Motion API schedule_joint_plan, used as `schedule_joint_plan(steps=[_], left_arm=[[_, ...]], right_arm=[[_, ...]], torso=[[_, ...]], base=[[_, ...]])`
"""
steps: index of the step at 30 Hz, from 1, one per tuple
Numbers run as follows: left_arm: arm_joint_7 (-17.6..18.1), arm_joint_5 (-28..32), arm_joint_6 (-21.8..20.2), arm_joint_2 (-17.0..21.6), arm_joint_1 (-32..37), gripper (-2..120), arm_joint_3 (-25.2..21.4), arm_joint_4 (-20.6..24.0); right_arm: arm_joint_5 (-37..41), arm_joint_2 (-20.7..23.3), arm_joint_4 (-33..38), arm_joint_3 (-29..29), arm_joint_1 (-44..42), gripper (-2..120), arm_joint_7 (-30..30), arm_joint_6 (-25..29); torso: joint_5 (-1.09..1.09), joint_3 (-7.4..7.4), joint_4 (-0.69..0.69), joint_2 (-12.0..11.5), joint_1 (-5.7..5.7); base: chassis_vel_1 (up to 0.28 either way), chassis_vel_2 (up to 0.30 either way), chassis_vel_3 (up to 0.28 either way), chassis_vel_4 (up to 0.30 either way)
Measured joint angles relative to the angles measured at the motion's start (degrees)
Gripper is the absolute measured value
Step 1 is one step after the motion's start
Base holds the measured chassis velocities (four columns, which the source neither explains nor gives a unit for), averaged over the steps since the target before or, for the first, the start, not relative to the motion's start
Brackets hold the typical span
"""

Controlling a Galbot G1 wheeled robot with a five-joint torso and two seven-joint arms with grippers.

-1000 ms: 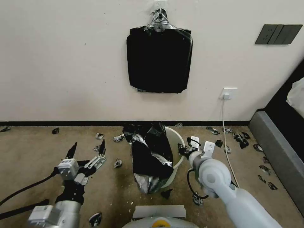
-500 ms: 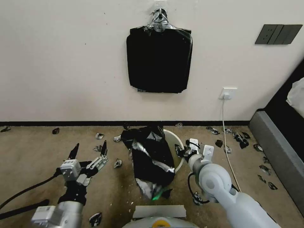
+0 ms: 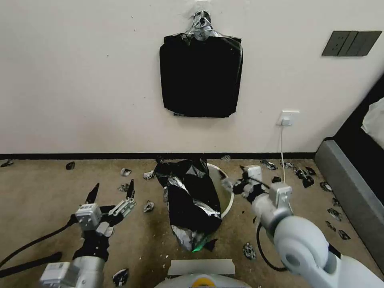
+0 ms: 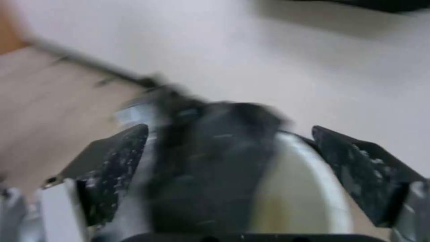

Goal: Place a trash bag onto the trash bin.

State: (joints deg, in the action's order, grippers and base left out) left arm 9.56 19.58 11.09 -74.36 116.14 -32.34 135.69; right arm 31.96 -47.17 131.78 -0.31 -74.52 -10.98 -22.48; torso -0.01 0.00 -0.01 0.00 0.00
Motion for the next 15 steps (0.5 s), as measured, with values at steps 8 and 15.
schedule_joint_plan(steps=[8, 15], left_arm=[[0.0, -1.4, -0.1, -0.7, 0.2, 100, 0.6, -0.4], [0.2, -2.8, -0.4, -0.9, 0.5, 100, 1.3, -0.4]], right_arm=[[-11.0, -3.3, -5.9, -12.5, 11.3, 100, 4.5, -4.7], [-21.6, -4.8, -9.8, -16.8, 13.3, 82, 2.7, -7.8]], torso=[[0.01, 0.0, 0.02, 0.0, 0.0], [0.0, 0.0, 0.01, 0.0, 0.0]], base=[[0.0, 0.0, 0.0, 0.0], [0.0, 0.0, 0.0, 0.0]])
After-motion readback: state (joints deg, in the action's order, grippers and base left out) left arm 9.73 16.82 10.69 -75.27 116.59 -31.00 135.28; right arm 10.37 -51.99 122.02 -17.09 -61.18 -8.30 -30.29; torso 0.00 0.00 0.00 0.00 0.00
